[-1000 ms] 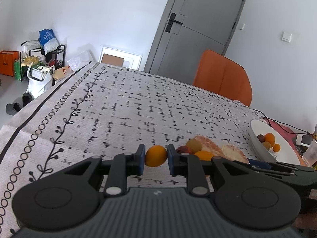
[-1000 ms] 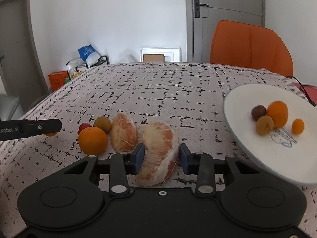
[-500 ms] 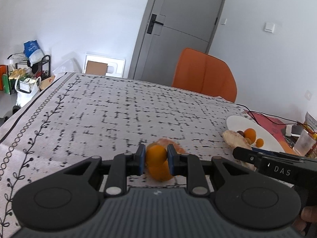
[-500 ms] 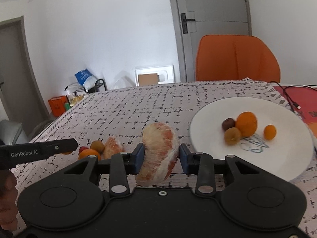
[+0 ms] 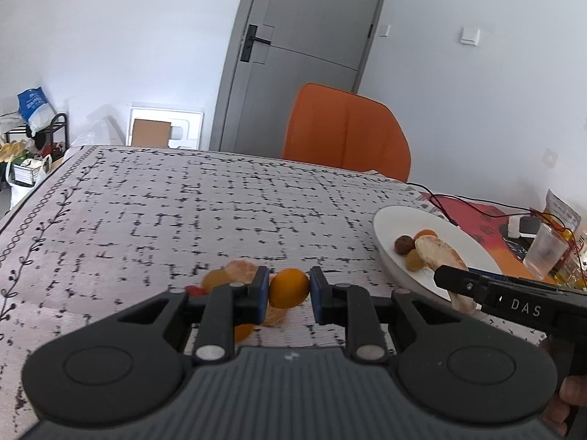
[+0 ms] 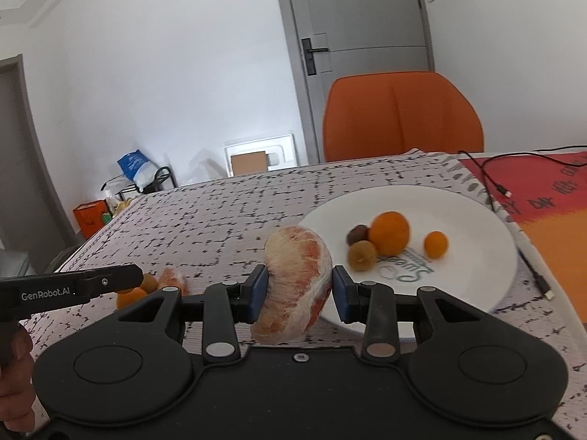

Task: Organize fruits
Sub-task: 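Carry the mandarin with the left tool while the right tool carries the pomelo segment over the plate, then lower both held fruits into the white plate and open both tools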

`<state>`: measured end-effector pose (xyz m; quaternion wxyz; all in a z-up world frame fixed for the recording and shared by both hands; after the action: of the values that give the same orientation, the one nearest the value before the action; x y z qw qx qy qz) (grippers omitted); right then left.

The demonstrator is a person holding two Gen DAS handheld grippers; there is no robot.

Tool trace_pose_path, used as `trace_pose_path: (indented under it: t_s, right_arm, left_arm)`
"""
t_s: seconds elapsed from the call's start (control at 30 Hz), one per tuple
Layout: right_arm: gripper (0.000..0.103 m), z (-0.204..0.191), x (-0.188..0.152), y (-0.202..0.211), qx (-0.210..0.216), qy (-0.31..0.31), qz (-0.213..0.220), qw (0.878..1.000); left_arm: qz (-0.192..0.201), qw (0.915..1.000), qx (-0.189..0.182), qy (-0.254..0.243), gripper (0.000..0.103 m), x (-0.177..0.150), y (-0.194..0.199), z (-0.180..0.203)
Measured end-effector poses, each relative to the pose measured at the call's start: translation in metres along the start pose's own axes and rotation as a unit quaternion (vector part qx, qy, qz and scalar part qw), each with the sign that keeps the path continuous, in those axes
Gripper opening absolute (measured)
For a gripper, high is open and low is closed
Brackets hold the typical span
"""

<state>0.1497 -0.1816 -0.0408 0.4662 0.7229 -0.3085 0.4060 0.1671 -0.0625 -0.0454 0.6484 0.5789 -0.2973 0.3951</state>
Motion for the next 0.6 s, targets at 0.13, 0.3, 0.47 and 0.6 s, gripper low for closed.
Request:
trace_pose_path:
  t_s: [0.13,0.3,0.47,0.6]
  right_arm:
    - [0.036,0.011,-0.001,0.005,-0.007,-0.008,0.004,1.0]
    - [0.036,0.024,-0.003,0.008,-0.014,-0.021,0.008,1.0]
    - [0.036,0.038,-0.005,0.014,-0.018,-0.033,0.015,0.999]
    - [0.036,0.053,-0.007,0.018,-0.026,-0.047,0.019,0.998]
  left_arm:
    - [-0.001,0.9999,-0.005,-0.009,0.022,0.0,-0.003,0.011]
    - [-0.002,0.9997,-0.011,-0.021,0.022,0.0,-0.006,0.026]
    - [-0.003,0.9993,-0.015,-0.036,0.022,0.001,-0.01,0.042]
    - [-0.001,0.9987,-0.019,-0.046,0.022,0.004,-0.014,0.055]
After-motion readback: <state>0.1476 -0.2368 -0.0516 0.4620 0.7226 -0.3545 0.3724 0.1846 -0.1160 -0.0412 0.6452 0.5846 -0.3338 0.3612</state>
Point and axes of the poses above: each gripper's, at about its wrist camera, not at the fingertips, and y roughly against the way its jaws point, z to its right, x to its top, the point moved 4 cm from there along -y, roughly the way its jaws point, and after that the axes turned 9 degrees about x, right-handed, at the moved point
